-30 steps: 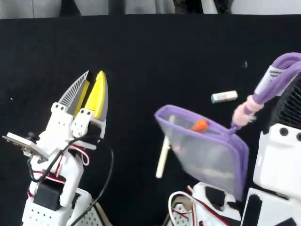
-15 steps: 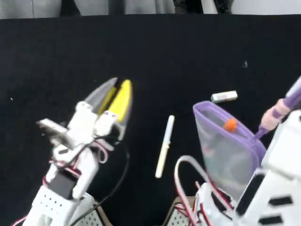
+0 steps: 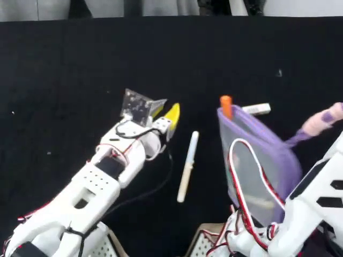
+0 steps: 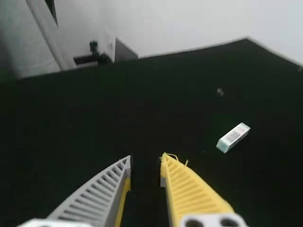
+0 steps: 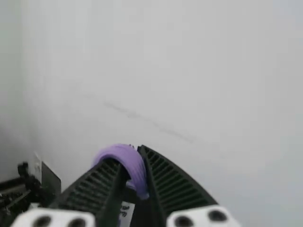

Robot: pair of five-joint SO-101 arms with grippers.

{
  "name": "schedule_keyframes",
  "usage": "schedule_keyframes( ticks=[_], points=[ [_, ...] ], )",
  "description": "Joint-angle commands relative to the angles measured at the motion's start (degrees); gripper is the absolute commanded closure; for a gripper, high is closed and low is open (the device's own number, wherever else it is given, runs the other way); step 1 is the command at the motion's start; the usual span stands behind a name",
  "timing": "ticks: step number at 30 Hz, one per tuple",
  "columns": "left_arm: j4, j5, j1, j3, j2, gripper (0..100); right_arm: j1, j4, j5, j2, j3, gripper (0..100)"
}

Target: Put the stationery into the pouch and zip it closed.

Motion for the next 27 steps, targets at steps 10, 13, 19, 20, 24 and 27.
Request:
schedule_keyframes(
  ticks=[10, 13, 19, 20, 24, 27],
  points=[
    [-1.14, 19.34, -22.20, -2.07, -12.57, 89, -14.51, -8.44, -13.63, 4.53, -0.22, 98.8],
    [-1.14, 17.85, -22.20, -2.07, -12.57, 89, -18.55, -8.70, -15.38, 4.88, 0.31, 98.8],
    [-1.14, 17.67, -22.46, -2.07, -12.57, 89, -23.30, -9.76, -16.44, 4.97, 0.31, 98.8],
    [-1.14, 17.67, -22.46, -2.07, -12.57, 89, -24.35, -10.20, -16.44, 4.97, 0.31, 98.8],
    [-1.14, 17.67, -22.46, -2.07, -12.57, 89, -29.71, -10.55, -16.44, 5.67, 0.92, 98.8],
    [-1.14, 17.67, -22.46, -2.07, -12.57, 89, -33.76, -10.29, -16.09, 6.46, 1.27, 98.8]
  ],
)
